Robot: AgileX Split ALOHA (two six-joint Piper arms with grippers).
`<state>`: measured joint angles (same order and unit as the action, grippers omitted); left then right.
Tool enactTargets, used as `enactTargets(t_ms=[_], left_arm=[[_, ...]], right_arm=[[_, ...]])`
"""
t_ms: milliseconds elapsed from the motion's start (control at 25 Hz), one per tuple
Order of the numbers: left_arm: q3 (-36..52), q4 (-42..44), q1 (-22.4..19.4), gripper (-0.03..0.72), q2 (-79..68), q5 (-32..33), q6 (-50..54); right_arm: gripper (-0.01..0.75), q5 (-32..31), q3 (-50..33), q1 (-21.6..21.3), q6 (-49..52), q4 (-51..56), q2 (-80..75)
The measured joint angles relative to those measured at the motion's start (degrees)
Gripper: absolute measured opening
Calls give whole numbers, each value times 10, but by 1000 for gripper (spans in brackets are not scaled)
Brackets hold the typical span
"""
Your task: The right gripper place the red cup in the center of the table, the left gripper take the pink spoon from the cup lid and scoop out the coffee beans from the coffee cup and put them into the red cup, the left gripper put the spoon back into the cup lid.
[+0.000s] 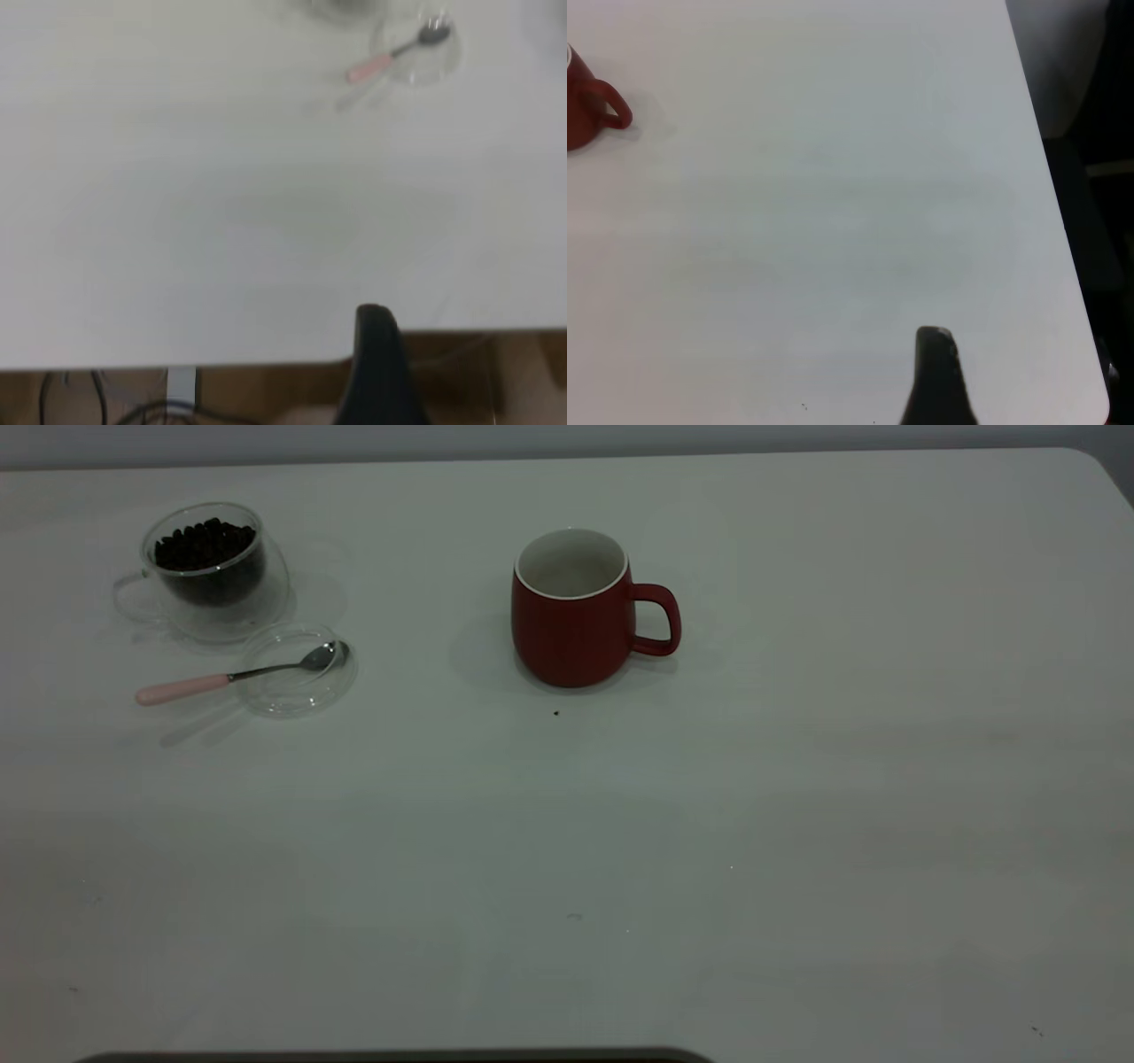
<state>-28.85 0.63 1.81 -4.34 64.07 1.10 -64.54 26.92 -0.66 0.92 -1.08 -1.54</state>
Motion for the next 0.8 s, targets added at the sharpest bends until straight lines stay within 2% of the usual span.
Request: enactTargets(t_ms=[800], left_arm=[[10, 1, 0, 588, 54, 8, 0]], right_arm=[[586, 0, 0, 0, 0, 0, 0]])
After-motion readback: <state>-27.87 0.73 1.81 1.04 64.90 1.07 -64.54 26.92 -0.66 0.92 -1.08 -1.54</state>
